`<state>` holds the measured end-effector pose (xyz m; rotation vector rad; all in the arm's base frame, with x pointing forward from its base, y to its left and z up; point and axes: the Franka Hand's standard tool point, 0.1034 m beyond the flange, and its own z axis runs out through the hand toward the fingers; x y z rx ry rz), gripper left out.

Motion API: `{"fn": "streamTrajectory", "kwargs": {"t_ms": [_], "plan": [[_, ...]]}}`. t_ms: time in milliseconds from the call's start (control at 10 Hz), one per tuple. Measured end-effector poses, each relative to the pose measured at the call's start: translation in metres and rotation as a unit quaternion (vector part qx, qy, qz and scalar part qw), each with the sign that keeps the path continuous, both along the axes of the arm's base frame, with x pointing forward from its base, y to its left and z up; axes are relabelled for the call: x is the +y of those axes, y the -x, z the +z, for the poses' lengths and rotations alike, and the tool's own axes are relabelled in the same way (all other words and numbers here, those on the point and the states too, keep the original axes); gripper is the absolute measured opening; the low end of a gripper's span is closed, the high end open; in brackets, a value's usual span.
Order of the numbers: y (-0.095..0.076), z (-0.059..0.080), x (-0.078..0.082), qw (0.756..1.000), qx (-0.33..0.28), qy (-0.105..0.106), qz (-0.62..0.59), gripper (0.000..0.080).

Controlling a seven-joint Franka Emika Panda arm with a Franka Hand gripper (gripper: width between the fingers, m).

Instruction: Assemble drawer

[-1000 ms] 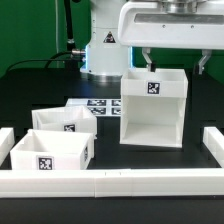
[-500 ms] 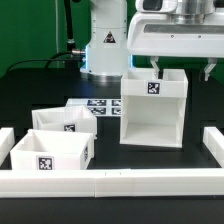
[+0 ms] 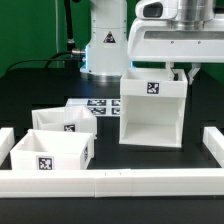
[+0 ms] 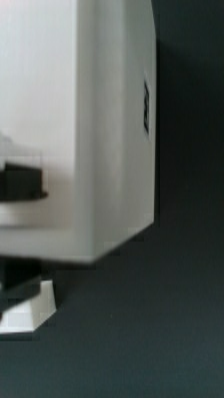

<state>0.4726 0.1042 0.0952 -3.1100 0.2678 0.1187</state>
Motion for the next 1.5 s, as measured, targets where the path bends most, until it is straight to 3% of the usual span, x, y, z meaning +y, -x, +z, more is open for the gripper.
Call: {"fn": "streamTrajectory", "kwargs": {"t_ms": [100,900,1000,1200,1500], "plan": [[0.0,0.0,0.0,1.0,0.0,-0.001,-0.001,0.0034],[0.0,0.0,0.0,1.0,0.0,-0.001,-0.002,0.0034],[-0.009,0.0,-0.001,1.0,0.0,-0.004,-0.001,0.0034],[-0.043,0.0,-0.006,1.0,-0.013,-0.013,-0.01,0.0034],[-0.081,0.001,-0.001,0.999,-0.031,-0.024,-0.025,0.0034]]}}
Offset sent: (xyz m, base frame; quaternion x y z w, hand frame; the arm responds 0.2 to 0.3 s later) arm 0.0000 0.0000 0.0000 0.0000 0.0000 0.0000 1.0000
